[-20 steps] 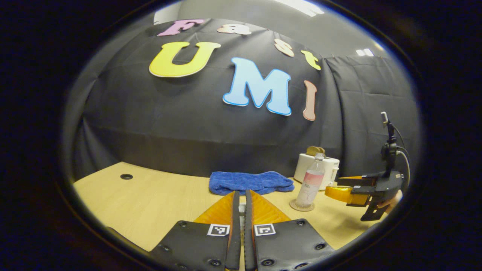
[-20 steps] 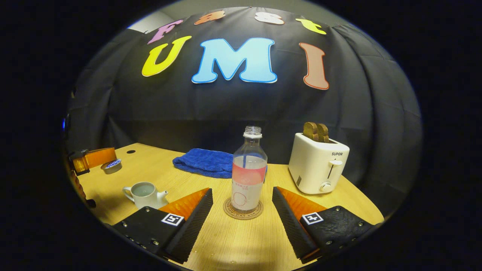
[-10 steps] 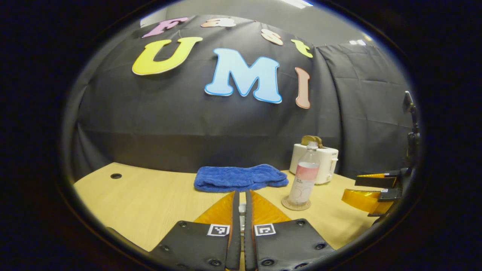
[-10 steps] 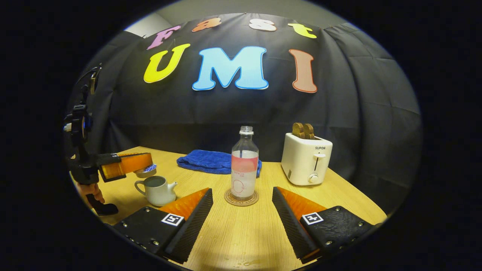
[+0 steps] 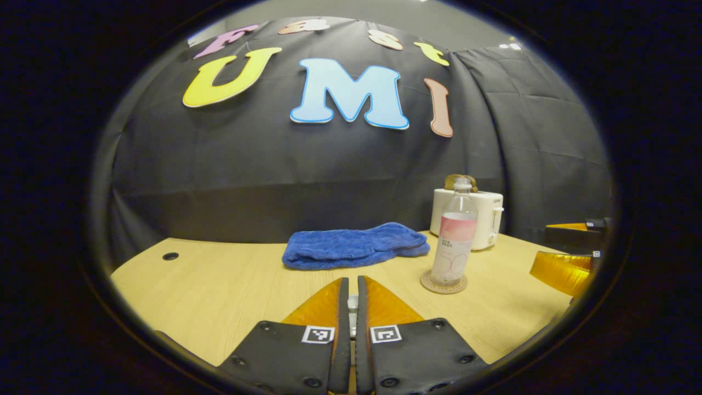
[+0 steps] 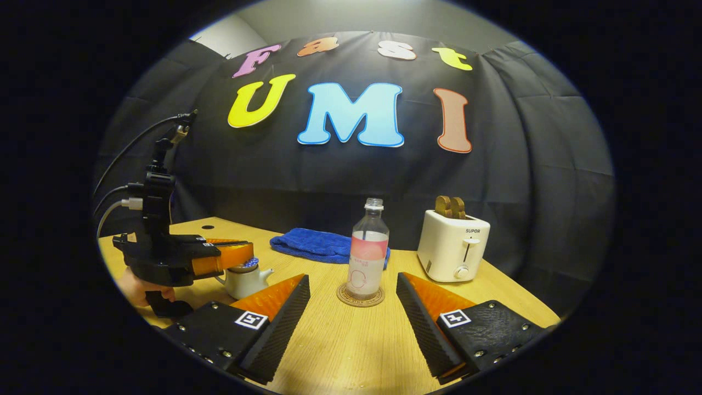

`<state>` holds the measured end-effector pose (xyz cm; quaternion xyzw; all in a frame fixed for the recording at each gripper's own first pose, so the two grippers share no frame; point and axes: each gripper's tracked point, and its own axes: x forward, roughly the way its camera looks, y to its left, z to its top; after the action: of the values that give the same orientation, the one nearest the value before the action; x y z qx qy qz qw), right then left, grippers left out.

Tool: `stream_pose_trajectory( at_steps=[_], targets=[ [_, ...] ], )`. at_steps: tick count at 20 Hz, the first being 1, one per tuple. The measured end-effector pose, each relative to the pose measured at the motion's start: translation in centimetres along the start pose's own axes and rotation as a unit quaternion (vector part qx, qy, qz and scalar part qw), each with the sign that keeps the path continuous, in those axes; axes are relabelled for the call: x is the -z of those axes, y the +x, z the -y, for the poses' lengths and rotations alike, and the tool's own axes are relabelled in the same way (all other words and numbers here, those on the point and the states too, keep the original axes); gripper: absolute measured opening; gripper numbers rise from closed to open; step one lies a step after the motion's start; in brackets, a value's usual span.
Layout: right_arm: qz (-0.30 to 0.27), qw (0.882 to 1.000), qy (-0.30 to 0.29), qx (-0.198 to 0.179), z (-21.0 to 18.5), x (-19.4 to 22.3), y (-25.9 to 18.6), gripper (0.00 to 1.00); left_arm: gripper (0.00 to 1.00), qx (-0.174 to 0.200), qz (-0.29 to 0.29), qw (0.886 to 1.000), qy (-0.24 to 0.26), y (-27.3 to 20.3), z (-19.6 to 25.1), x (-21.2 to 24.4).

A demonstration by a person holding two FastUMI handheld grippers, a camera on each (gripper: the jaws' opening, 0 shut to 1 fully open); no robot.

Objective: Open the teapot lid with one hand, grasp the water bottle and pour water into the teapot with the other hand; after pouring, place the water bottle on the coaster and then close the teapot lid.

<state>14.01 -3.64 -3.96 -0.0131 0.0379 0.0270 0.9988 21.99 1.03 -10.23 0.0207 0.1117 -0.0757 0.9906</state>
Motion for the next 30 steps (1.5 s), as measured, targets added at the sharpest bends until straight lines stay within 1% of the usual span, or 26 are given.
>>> stream_pose_trajectory(
  at_steps=[4,6,8,10,11,14,15,16,17,19,22,24,26,27,30],
  targets=[
    [-0.005,1.0,-0.001,0.004,0.0,0.4,0.3,0.98,0.13,-0.01,0.005,1.0,0.014,0.2,0.1,-0.1],
    [-0.007,1.0,-0.008,0.009,0.2,0.7,0.4,0.98,0.2,-0.011,0.006,1.0,0.015,0.2,0.1,0.0],
    [-0.012,1.0,-0.007,0.008,0.0,1.0,0.6,0.98,0.23,-0.009,0.009,1.0,0.011,-0.2,0.4,0.0],
    [-0.007,1.0,-0.002,0.005,-0.3,0.8,0.5,0.98,0.33,-0.012,0.017,1.0,0.012,-0.9,0.7,-0.5],
    [-0.002,1.0,-0.003,0.004,-0.3,0.5,0.5,0.98,0.4,-0.012,0.022,1.0,0.015,-1.5,1.0,-0.9],
    [0.01,1.0,-0.008,0.01,-0.3,0.1,0.3,0.98,0.41,-0.005,0.035,0.999,0.0,-3.4,2.8,-1.3],
    [0.014,1.0,-0.007,0.008,-0.5,0.0,0.2,0.98,0.42,-0.005,0.038,0.999,0.001,-4.1,3.2,-1.5],
    [0.02,1.0,-0.004,0.007,-0.7,-0.4,-0.1,0.98,0.46,-0.004,0.044,0.999,0.003,-4.8,3.5,-1.9],
    [0.02,1.0,-0.001,0.005,-0.9,-0.2,-0.5,0.98,0.52,-0.007,0.051,0.999,0.007,-5.6,3.7,-2.3],
    [0.016,1.0,0.006,0.001,-1.5,0.5,-2.1,0.98,0.53,-0.011,0.062,0.998,0.014,-7.6,3.9,-2.7],
    [0.021,1.0,-0.006,-0.003,-2.1,-0.1,-4.9,0.99,0.55,-0.021,0.065,0.998,0.006,-10.5,4.1,-2.6],
    [0.031,0.999,-0.007,-0.006,-2.4,-1.4,-7.0,0.98,0.56,-0.031,0.066,0.997,0.005,-12.3,4.4,-2.6],
    [0.041,0.999,-0.014,-0.002,-2.3,-2.5,-8.8,0.98,0.58,-0.029,0.073,0.997,0.003,-14.1,5.2,-3.0],
    [0.043,0.999,-0.024,0.005,-2.1,-2.8,-9.6,0.98,0.68,-0.026,0.076,0.997,0.0,-14.9,5.6,-3.2],
    [0.043,0.998,-0.045,0.015,-2.4,-3.2,-11.8,0.98,0.75,-0.024,0.081,0.996,0.002,-17.0,6.6,-3.7]
  ],
)
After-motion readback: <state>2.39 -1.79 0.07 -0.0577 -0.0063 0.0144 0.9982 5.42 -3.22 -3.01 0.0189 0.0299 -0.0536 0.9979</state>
